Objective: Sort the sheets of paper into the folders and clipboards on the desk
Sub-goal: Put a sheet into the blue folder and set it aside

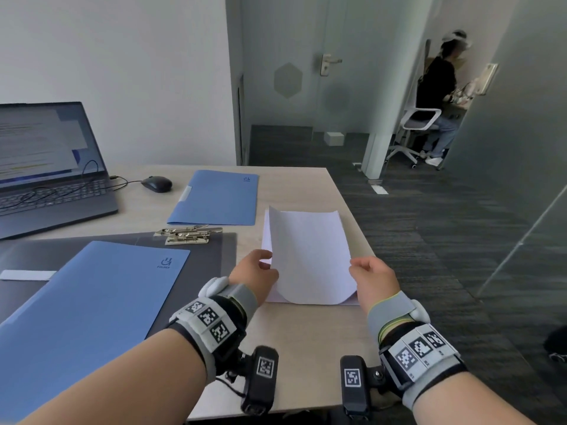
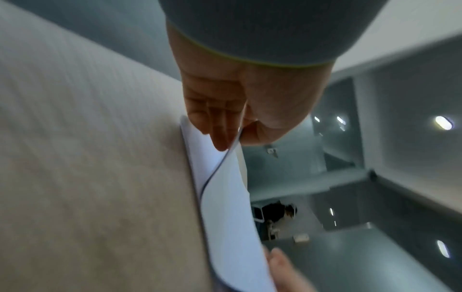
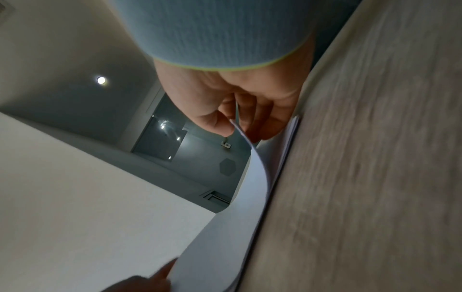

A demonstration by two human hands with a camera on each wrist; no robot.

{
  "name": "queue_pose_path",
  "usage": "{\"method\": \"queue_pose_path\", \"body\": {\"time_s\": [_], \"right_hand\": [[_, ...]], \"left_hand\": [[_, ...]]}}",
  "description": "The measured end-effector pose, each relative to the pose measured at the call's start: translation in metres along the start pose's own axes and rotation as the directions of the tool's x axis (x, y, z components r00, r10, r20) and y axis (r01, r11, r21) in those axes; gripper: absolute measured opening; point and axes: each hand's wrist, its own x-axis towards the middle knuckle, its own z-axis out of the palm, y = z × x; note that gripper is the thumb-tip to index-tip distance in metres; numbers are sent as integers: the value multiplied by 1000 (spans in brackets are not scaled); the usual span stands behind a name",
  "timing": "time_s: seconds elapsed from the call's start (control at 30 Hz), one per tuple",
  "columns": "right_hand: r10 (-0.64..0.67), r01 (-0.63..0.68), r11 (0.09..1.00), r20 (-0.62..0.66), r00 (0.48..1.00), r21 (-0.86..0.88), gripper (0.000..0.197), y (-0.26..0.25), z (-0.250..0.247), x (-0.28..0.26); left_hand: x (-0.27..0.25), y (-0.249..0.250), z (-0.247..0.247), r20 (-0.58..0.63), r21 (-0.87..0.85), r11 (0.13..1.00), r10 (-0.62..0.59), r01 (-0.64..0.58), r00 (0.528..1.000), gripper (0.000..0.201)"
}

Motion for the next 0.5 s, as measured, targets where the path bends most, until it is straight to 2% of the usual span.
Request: {"method": "queue_pose_path", "body": {"time_s": [0.1, 0.17, 0.23, 0.3, 0.37, 0.43, 0.5], "right_hand": [[63, -64, 997, 22, 998, 43, 31, 3, -2, 6], [103, -107, 993, 69, 992, 52, 37, 4, -3, 6], [133, -139, 989, 113, 985, 49, 45, 7, -8, 7], [159, -170, 984, 158, 975, 56, 41, 8, -10, 8], [181, -194, 980, 195, 964, 50, 32, 9, -11, 9], [191, -197, 980, 197, 962, 12, 27, 10, -10, 10], [182, -183, 983, 183, 966, -16, 36, 11, -9, 9]], "left_hand": [[5, 8, -4, 106, -331, 916, -201, 225, 974, 33], [8, 9, -6, 176, -409, 854, -271, 321, 946, 16], [11, 7, -7, 213, -398, 840, -307, 369, 928, 7], [14, 3, -9, 245, -356, 857, -298, 372, 923, 16], [14, 3, -10, 227, -311, 891, -268, 331, 936, 24], [12, 2, -12, 162, -274, 932, -199, 238, 967, 31], [8, 2, -15, 104, -217, 966, -120, 140, 987, 41]]}}
